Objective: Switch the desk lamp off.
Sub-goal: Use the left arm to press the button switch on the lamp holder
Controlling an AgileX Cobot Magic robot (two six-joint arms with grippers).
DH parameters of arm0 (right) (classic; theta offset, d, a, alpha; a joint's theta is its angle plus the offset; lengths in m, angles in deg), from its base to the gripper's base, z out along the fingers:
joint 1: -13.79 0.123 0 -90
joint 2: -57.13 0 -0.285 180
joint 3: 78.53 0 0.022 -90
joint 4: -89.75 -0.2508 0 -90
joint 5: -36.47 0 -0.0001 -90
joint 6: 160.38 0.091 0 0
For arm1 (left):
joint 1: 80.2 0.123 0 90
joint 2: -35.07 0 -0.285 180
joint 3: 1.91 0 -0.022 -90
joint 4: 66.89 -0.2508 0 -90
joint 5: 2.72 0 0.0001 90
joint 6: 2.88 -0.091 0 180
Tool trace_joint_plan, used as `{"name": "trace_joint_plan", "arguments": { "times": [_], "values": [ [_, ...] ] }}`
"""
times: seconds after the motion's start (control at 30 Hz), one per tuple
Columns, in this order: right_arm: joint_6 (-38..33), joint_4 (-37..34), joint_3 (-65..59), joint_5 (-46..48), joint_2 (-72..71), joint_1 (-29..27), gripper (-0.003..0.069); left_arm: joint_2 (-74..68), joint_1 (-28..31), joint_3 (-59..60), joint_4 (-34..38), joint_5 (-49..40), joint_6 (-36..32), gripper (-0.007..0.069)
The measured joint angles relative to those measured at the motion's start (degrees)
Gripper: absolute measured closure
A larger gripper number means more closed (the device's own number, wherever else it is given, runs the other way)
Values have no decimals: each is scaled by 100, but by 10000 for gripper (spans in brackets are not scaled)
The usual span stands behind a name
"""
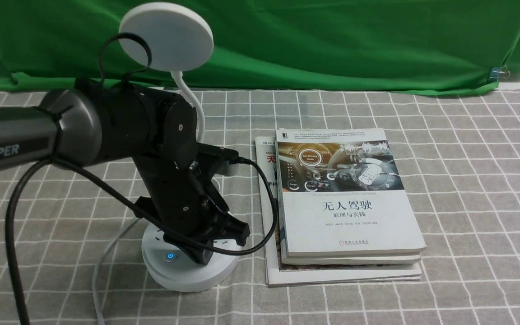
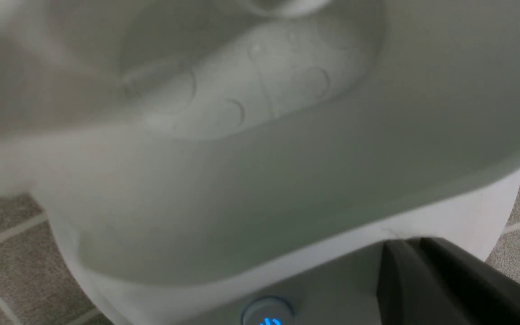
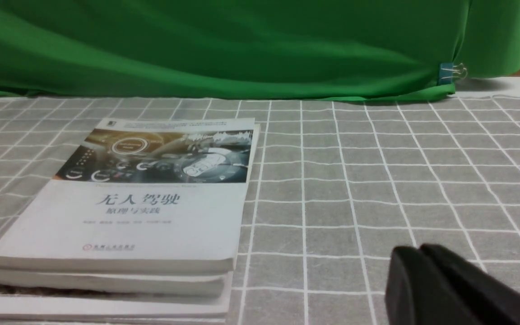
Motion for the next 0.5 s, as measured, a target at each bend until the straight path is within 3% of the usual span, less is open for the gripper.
{"name": "trace_joint_plan", "arguments": {
  "times": [0.5],
  "values": [
    [0, 0, 0, 0, 0, 0, 622, 1006, -97, 18, -63, -252, 0, 606]
  ]
}}
